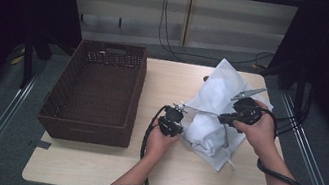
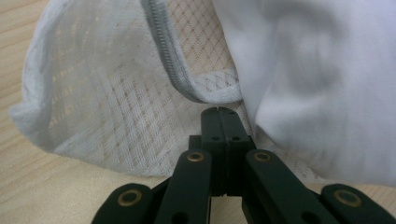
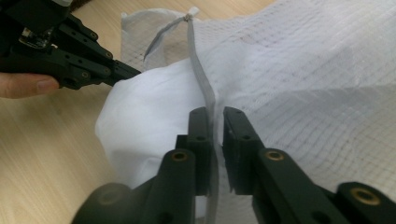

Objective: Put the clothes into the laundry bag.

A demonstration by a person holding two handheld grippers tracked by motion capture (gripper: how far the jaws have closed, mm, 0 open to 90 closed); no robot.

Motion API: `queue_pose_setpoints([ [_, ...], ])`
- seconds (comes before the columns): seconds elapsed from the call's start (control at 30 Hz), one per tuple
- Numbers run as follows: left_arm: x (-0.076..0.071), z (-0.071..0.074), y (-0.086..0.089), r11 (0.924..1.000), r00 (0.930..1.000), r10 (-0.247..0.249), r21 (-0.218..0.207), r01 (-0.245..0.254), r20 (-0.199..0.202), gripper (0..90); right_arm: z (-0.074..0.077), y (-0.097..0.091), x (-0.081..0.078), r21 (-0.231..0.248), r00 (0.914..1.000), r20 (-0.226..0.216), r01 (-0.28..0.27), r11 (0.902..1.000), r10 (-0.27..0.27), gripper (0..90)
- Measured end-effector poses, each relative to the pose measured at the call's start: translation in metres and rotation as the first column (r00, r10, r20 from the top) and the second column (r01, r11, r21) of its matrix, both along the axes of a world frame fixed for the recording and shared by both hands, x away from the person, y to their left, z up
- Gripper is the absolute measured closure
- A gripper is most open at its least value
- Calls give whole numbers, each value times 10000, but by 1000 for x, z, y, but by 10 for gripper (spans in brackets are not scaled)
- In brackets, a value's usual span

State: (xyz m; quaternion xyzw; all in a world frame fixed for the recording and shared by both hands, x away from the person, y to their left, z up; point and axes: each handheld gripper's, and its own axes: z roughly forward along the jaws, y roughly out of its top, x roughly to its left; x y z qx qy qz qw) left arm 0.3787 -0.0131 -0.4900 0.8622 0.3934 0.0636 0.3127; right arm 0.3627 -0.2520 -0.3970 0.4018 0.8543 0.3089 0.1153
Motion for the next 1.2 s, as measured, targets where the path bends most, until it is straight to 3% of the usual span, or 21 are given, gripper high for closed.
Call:
queue_pose_setpoints([
  [0.03, 0, -1, 0, 9993, 9996, 248, -273, -252, -148, 900, 2, 0, 1, -10, 9999, 115, -56, 10000, 56, 761],
  [0.17, -1, 1, 0, 9998, 9995, 166, -100, -169, -267, 900, 4, 2, 0, -3, 9999, 115, -42, 10000, 42, 712],
  [0.2, -4, 2, -1, 9999, 9997, 110, 121, -108, -218, 900, 7, 3, -1, 14, 9998, 163, -90, 10000, 90, 670],
  [0.37, -12, 2, 0, 10000, 9995, 48, 77, -46, -301, 900, 11, 5, -5, 177, 9998, 110, -194, 9997, 192, 626],
  [0.43, -13, 0, 1, 9995, 9994, 228, -227, -234, -257, 900, 13, 7, -7, 248, 9995, 16, -320, 9992, 320, 609],
  [0.53, -12, 0, 3, 9994, 9991, 153, -288, -165, -404, 900, 12, 9, -12, 289, 9981, 14, -614, 9977, 614, 605],
  [0.63, -13, 1, 1, 9998, 9993, 144, -122, -149, -338, 900, 10, 10, -15, 291, 9976, -90, -689, 9972, 691, 603],
  [0.67, -15, 3, -2, 10000, 9992, 45, 75, -42, -385, 900, 9, 11, -16, 279, 9968, -85, -793, 9965, 795, 622],
  [0.83, -19, 2, -4, 10000, 9991, 93, -5, -93, -402, 900, 6, 13, -20, 387, 9943, -224, -1030, 9939, 1039, 721],
  [0.87, -20, 2, -4, 9999, 9990, 99, -32, -100, -440, 900, 4, 15, -22, 547, 9903, -198, -1361, 9892, 1374, 804],
  [0.93, -22, 3, -6, 9999, 9989, 99, 28, -97, -448, 900, 2, 18, -24, 628, 9901, -230, -1371, 9886, 1387, 871],
  [1.2, -24, 3, -5, 10000, 9988, 65, 28, -64, -482, 900, -10, 34, -29, 684, 9776, -450, -2025, 9769, 2058, 900],
])
